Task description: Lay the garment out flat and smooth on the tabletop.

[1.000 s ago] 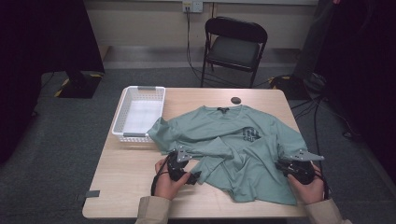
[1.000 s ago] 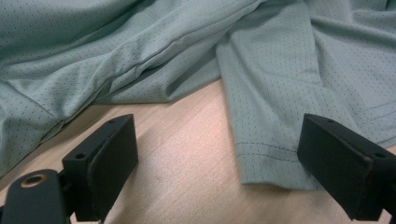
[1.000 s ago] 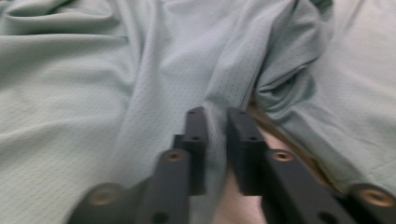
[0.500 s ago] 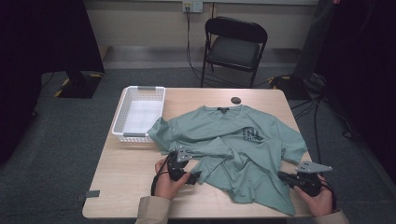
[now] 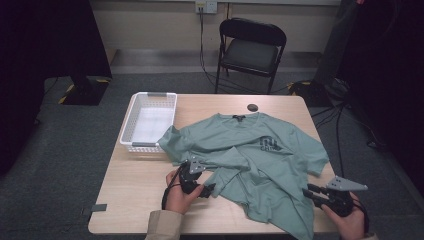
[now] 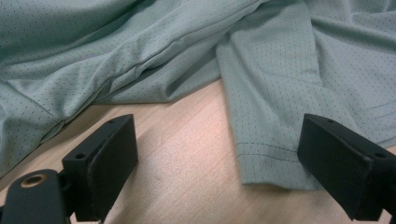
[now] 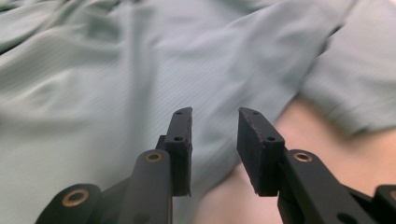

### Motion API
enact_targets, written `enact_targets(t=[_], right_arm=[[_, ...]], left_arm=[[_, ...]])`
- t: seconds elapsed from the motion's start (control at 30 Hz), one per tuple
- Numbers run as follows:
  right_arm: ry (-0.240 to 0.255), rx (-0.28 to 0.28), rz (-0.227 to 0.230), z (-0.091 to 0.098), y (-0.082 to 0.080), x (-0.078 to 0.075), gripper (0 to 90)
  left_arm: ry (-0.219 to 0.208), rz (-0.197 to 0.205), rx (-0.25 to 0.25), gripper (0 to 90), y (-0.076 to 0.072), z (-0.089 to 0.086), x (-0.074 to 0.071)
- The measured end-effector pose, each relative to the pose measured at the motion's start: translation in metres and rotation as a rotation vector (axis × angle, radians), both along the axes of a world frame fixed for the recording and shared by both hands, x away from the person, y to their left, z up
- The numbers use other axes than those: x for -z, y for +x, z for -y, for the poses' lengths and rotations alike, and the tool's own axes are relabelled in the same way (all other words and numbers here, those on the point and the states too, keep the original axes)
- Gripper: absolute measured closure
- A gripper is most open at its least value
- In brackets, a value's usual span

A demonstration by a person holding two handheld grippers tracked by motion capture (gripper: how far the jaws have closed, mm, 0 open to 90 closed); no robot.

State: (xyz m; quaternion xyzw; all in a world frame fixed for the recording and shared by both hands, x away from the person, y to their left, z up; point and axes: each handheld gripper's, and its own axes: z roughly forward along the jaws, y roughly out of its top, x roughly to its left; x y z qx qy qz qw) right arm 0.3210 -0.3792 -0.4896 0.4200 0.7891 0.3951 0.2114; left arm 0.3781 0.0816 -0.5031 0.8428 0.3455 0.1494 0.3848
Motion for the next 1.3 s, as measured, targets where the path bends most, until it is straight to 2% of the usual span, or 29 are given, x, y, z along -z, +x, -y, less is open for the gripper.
enact_targets(t=[0.07,0.13,0.2,0.37,0.43,0.53,0.7,1.03,1.1,1.2,1.3], right_arm=[[-0.012,0.021,0.008,-0.002,0.014,-0.002,62.2],[-0.031,0.007,0.012,-0.009,0.026,-0.002,62.9],[-0.034,0.006,-0.003,-0.015,0.036,0.0,65.9],[-0.053,0.019,-0.043,-0.024,0.047,0.008,72.7],[-0.038,0.008,-0.045,-0.024,0.045,0.009,80.6],[-0.053,-0.025,-0.047,-0.024,0.04,0.009,88.8],[-0.054,-0.071,-0.053,-0.024,0.023,0.008,89.7],[-0.046,-0.147,-0.066,-0.019,-0.022,0.009,89.7],[-0.04,-0.154,-0.068,-0.019,-0.028,0.009,85.9],[-0.006,-0.096,-0.047,-0.014,-0.027,0.006,72.1],[0.005,-0.008,-0.019,-0.004,-0.014,0.002,70.8]], left_arm=[[0.0,0.0,0.0,11.9,0.0,0.0,0.0],[0.0,0.0,0.001,11.9,0.0,0.0,0.0],[0.001,0.001,0.004,11.8,0.0,0.0,0.0],[0.001,0.001,0.004,11.8,0.0,0.0,0.0],[0.001,0.001,0.004,11.8,0.0,0.0,0.0],[0.001,0.001,0.004,11.8,0.0,0.0,0.0],[0.001,0.001,0.004,11.8,0.0,0.0,0.0],[0.002,0.001,0.004,11.8,0.0,0.0,0.0],[0.002,0.001,0.004,11.8,0.0,0.0,0.0],[0.002,0.001,0.004,11.8,0.0,0.0,0.0],[0.002,0.001,0.004,11.8,0.0,0.0,0.0]])
